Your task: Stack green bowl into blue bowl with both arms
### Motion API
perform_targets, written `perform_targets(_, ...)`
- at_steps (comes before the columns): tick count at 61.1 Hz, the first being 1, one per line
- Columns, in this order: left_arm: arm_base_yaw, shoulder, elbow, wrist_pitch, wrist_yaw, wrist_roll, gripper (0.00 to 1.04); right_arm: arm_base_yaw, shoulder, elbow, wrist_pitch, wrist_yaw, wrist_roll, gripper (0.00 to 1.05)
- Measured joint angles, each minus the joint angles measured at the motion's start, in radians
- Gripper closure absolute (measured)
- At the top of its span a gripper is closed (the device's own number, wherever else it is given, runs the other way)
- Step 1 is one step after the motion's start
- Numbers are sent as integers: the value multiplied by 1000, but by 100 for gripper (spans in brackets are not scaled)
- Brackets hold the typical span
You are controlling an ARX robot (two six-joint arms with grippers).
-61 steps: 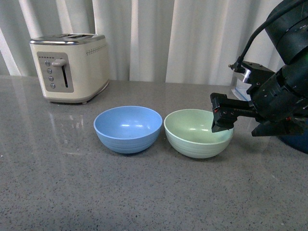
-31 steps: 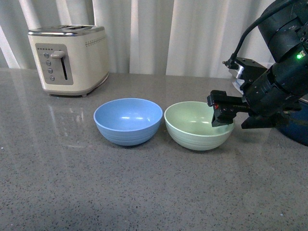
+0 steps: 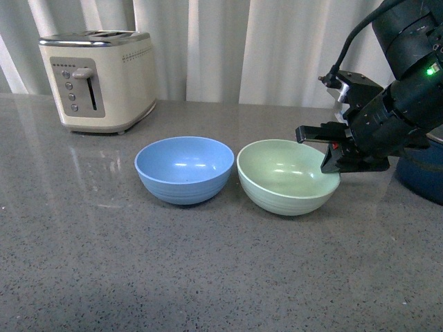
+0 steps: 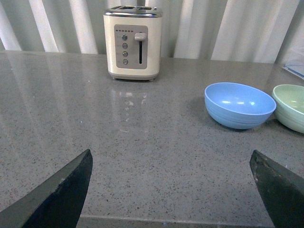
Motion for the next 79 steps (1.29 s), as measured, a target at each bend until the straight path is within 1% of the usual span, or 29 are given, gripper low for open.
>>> perform_targets(24,0,0,0,0,0,0,7,-31,-44,0,-27,5,-43,104)
perform_targets(34,0,0,0,0,0,0,7,-31,-77,23,-49,-15,-47,104)
perform_targets(49,0,0,0,0,0,0,7,32,-94,99,-83,-51,-47,104)
perform_targets(63,0,0,0,0,0,0,7,139,-51,224,-112,-76,-47,104)
perform_targets(79,0,0,0,0,0,0,7,195,39,305,-127,-85,-47,104)
